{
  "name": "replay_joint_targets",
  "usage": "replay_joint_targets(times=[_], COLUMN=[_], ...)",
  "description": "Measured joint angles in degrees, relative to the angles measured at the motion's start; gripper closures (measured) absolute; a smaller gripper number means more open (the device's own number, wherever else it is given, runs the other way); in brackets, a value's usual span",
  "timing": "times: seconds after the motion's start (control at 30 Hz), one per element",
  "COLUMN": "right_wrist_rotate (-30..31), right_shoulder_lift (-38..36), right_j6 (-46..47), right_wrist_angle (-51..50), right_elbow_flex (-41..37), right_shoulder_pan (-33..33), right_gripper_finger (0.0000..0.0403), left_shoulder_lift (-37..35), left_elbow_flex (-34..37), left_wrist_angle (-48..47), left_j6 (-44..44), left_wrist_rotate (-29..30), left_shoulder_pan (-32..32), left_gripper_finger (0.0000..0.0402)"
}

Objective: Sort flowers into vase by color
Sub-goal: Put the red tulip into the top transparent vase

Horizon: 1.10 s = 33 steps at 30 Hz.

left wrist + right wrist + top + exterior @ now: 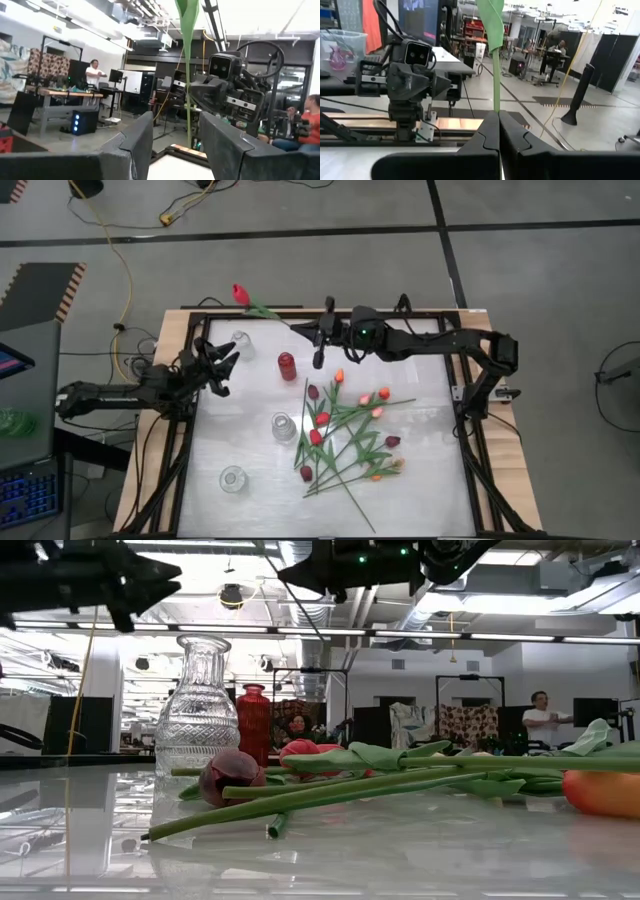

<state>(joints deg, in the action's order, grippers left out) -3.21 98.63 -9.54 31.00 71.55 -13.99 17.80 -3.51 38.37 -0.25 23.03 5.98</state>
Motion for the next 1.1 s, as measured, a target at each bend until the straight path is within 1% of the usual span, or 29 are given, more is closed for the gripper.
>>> replay_joint_targets(times=[0.23,0.57,0.83,1.1], right_wrist_rotate=[0.01,0.05,0.03,0.05], right_shoulder_lift=[0.00,0.00,0.00,0.00], right_j6=[0.00,-0.02,-0.02,0.00], right_wrist_angle=[1.33,1.31,2.10,2.08], right_elbow_flex=[0.00,0.00,-0.02,0.00], right_shoulder_pan=[0.10,0.10,0.10,0.10], right_gripper_finger=[0.0382,0.0382,0.0382,0.0382], left_shoulder_lift=[14.24,30.05,38.76,43.84], left_elbow_flex=[-7.62,-19.81,-27.47,-32.27], left_wrist_angle=[4.05,5.02,5.04,4.87], left_j6=[5.69,9.09,8.98,8.54], left_wrist_rotate=[-1.87,0.90,1.19,-0.73], left_shoulder_pan=[0.00,0.38,2.74,4.38], left_gripper_finger=[0.0253,0.0253,0.0253,0.0253])
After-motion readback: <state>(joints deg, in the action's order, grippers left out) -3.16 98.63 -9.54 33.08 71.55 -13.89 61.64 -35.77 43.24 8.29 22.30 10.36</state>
